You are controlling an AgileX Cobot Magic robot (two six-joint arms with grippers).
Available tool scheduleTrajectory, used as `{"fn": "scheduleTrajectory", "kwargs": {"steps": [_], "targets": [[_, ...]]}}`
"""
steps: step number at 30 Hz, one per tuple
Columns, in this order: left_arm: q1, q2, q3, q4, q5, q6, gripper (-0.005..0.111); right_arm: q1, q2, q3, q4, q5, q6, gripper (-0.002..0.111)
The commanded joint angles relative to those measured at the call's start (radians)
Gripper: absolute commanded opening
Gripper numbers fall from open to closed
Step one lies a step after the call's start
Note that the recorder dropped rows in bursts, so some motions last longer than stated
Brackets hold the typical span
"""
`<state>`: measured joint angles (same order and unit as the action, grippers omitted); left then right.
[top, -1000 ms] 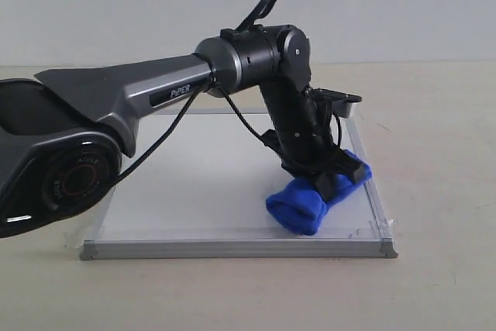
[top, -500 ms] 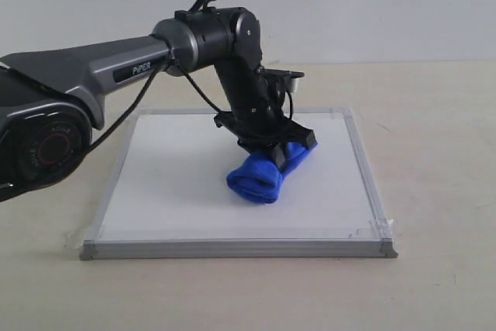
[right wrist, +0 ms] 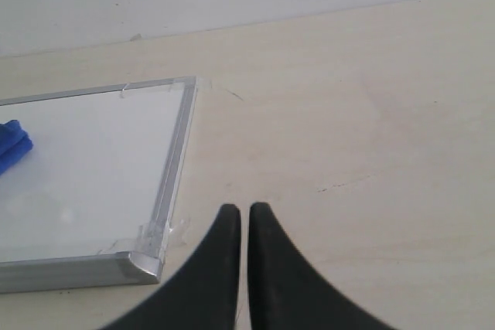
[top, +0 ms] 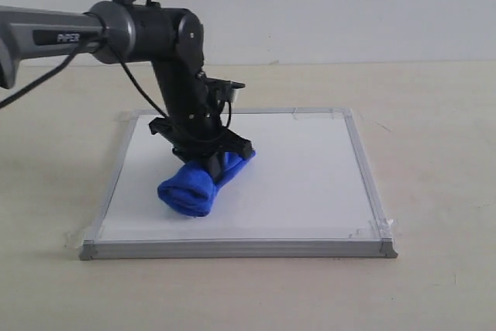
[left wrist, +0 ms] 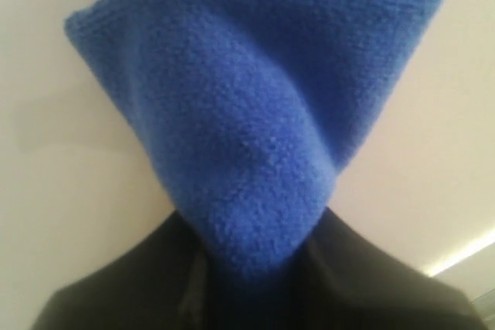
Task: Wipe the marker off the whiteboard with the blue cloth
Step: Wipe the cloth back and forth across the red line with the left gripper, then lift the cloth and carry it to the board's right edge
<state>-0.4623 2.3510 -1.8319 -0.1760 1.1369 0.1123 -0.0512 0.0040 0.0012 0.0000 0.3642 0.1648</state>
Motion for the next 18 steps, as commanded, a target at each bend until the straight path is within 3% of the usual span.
{"fn": "scheduleTrajectory", "kwargs": {"steps": [1, 9, 14, 17, 18], "targets": [[0.050, -0.077, 0.186, 0.061, -0.077, -0.002, 0.004, 0.002, -0.004, -0.001, 0.000, -0.001, -0.006, 0.000], [0.127, -0.146, 0.444, 0.063, -0.312, -0.003, 0.004, 0.002, -0.004, -0.001, 0.000, -0.001, -0.006, 0.000], [0.195, -0.146, 0.484, 0.053, -0.323, -0.012, 0.004, 0.002, -0.004, -0.001, 0.000, -0.001, -0.006, 0.000], [0.195, -0.155, 0.482, 0.006, -0.327, -0.012, 0.004, 0.002, -0.004, -0.001, 0.000, -0.001, -0.006, 0.000], [0.181, -0.175, 0.481, -0.087, -0.355, 0.028, 0.004, 0.002, -0.004, -0.001, 0.000, -0.001, -0.006, 0.000]]}}
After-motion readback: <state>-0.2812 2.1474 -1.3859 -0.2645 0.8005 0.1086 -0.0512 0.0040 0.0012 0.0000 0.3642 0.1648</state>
